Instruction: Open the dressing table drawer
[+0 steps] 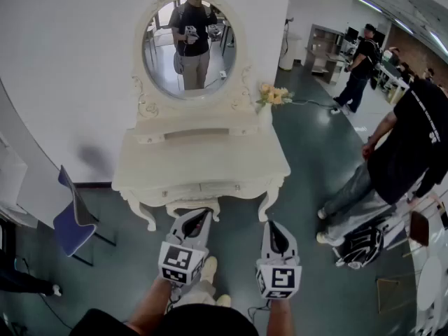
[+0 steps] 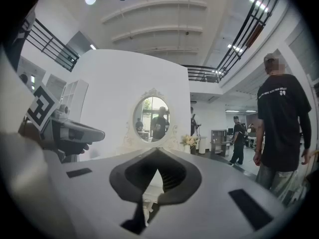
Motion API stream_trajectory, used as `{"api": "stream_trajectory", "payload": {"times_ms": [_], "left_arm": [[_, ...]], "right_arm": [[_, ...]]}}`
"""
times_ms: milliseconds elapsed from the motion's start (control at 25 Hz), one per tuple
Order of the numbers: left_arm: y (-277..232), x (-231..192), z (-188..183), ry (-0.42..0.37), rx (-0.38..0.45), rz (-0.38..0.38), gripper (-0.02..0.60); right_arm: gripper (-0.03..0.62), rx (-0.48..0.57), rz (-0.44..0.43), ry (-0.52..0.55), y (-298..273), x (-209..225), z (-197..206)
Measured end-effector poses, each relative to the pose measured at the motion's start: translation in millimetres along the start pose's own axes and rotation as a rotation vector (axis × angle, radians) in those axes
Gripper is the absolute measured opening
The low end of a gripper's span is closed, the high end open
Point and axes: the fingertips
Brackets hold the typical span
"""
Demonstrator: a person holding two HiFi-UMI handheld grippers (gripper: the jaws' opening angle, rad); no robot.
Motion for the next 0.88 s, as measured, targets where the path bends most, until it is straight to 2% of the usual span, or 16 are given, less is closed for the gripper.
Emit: {"api": "stream_trajectory", "payload": {"times_ms": [440,640,880], "left_arm": [[-43,-34,2,0.006,-0.011,0.017,0.003],[-74,-65,-9,0.005,-0.001,0.022,0.003],[-108,-106,-19,0.006,0.0,0.036,0.003]], "right_arm": [[-0.002,-0.009,0.025,-0.012,-51,10,3],[-0.002,-0.011,0.02,-0.006,-95,9,1],[-0.002,-0.06,0.038,0.008,-144,6,-1]]}}
Point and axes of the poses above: the fingertips, and each gripper's own axes: y backward along the fingers, x to its right, z out of its underside, and after that the axes turned 11 degrees about z, right-handed
